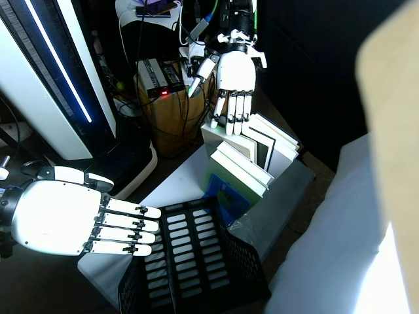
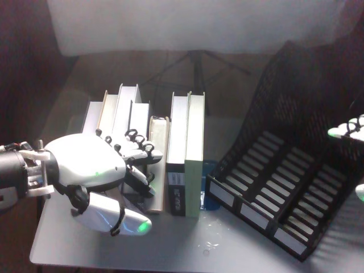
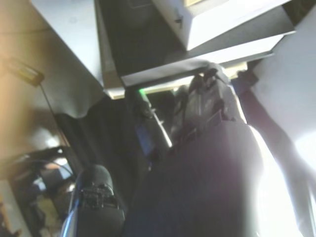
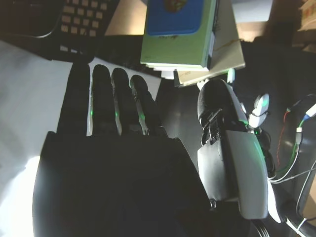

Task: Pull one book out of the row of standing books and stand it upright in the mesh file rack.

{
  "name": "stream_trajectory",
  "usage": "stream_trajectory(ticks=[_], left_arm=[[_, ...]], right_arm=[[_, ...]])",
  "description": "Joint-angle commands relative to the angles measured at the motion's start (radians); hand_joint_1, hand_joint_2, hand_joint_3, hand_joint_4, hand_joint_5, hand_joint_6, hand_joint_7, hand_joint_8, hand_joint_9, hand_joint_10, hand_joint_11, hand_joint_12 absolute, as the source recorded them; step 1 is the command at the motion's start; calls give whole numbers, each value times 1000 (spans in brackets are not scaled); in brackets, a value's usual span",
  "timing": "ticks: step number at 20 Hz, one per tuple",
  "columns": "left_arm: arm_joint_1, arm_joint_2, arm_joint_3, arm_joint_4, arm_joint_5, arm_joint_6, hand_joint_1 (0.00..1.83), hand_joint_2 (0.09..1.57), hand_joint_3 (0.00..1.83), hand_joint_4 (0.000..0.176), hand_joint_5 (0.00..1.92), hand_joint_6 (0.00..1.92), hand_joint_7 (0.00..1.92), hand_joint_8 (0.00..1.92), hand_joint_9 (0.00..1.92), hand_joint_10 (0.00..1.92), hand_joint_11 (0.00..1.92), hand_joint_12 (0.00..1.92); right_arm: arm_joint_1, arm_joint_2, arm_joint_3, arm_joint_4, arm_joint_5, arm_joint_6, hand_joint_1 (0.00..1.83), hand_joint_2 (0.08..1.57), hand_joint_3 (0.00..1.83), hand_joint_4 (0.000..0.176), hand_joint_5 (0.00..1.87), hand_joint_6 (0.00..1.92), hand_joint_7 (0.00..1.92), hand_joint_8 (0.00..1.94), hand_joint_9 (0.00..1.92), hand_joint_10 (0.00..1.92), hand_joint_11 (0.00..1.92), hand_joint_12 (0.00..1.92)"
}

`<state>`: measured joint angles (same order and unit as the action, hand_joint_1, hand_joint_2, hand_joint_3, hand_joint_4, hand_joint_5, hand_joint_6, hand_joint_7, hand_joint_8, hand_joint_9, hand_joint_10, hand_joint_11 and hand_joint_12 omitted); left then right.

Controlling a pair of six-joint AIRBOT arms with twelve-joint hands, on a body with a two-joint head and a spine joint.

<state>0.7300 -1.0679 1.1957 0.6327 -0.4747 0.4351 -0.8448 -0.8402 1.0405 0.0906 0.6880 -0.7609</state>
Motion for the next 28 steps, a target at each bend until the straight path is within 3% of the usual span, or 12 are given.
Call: stream_trajectory(ticks=[1,5,12,20,22,28], left_arm=[[-4,2,-5,39,-46,-24,0,1164,0,0,759,19,35,0,0,0,0,0],[-73,-15,12,278,1,-170,0,1171,0,0,694,7,1,0,0,0,0,0],[-154,-14,24,479,44,-258,0,1167,0,0,724,30,29,11,0,0,0,0],[-103,-17,19,489,28,-320,0,1193,9,0,723,23,15,2,0,0,0,0],[-80,-14,9,488,13,-333,0,1168,0,0,647,1,0,0,0,0,0,0],[-24,6,-21,443,-26,-340,0,1180,2,0,715,31,14,5,0,0,0,0]], right_arm=[[-1,11,0,21,105,2,270,1332,0,0,0,0,0,0,0,0,0,0],[-15,7,-1,37,114,2,272,1323,0,0,0,0,0,0,0,0,0,0],[-32,3,-2,53,120,2,305,1327,0,0,0,0,0,0,0,0,0,0],[-42,2,-3,66,125,2,295,1331,0,0,0,0,0,0,0,0,0,0],[-44,2,-3,70,127,2,334,1330,0,0,0,0,0,0,0,0,0,0],[-51,2,-5,78,128,2,346,1325,0,0,0,0,0,0,0,0,0,0]])
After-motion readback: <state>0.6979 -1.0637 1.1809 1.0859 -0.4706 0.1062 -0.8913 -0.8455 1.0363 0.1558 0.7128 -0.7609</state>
